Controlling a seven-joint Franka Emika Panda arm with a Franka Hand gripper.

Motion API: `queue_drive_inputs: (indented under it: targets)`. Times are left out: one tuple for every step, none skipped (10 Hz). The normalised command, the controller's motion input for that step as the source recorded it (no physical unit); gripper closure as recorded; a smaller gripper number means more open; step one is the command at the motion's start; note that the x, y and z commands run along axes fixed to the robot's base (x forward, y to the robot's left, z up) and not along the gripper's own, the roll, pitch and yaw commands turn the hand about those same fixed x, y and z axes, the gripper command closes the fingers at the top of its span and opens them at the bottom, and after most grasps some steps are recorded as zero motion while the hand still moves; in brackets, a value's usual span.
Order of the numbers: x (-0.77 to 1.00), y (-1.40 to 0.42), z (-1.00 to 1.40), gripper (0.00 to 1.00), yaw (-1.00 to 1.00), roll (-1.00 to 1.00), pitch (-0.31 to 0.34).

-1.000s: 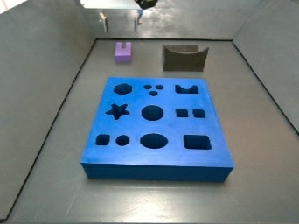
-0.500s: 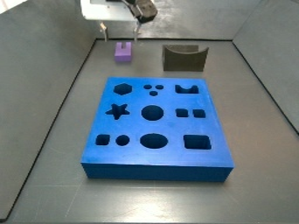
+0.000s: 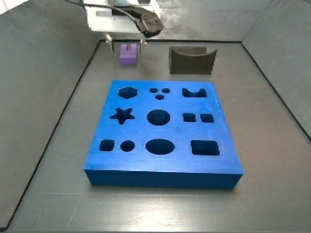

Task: Pick up the double-square object. Move up. Rotate the double-square object. Place the double-square object on the fixture. Regrasp the double-square object. Move to above the board. Insert the double-square object.
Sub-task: Rotate the double-square object, then move up, then place the double-square object on the fixture.

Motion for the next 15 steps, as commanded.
queue_drive_inputs:
  targets:
    - [0.04, 0.01, -0.46, 0.00, 0.02, -0.09, -0.059]
    - [0.04, 0.01, -0.35, 0.00, 0.02, -0.10, -0.064]
    - [0.04, 0.01, -0.28, 0.00, 0.03, -0.10, -0.068]
    - [0.04, 0.01, -0.20, 0.00, 0.03, -0.11, -0.069]
    - [0.00, 0.00, 0.00, 1.00, 0.00, 0.00, 0.000]
    - [0.00, 0.00, 1.00, 1.00, 0.00, 0.00, 0.000]
    - [0.00, 0.00, 1.00, 1.00, 0.00, 0.00, 0.002]
    - [-0.03, 0.00, 1.00, 1.00, 0.00, 0.00, 0.032]
    - [-0.03, 0.00, 0.89, 1.00, -0.01, 0.02, 0.055]
    - [-0.02, 0.01, 0.78, 1.00, -0.01, 0.03, 0.064]
    - [-0.02, 0.01, 0.69, 1.00, -0.01, 0.04, 0.064]
    - [-0.02, 0.01, 0.52, 1.00, -0.02, 0.05, 0.062]
    - [-0.03, 0.01, 0.40, 1.00, -0.02, 0.07, 0.059]
    - [-0.03, 0.01, 0.23, 1.00, -0.02, 0.08, 0.054]
    - [0.00, 0.00, 1.00, 1.00, 0.00, 0.00, 0.000]
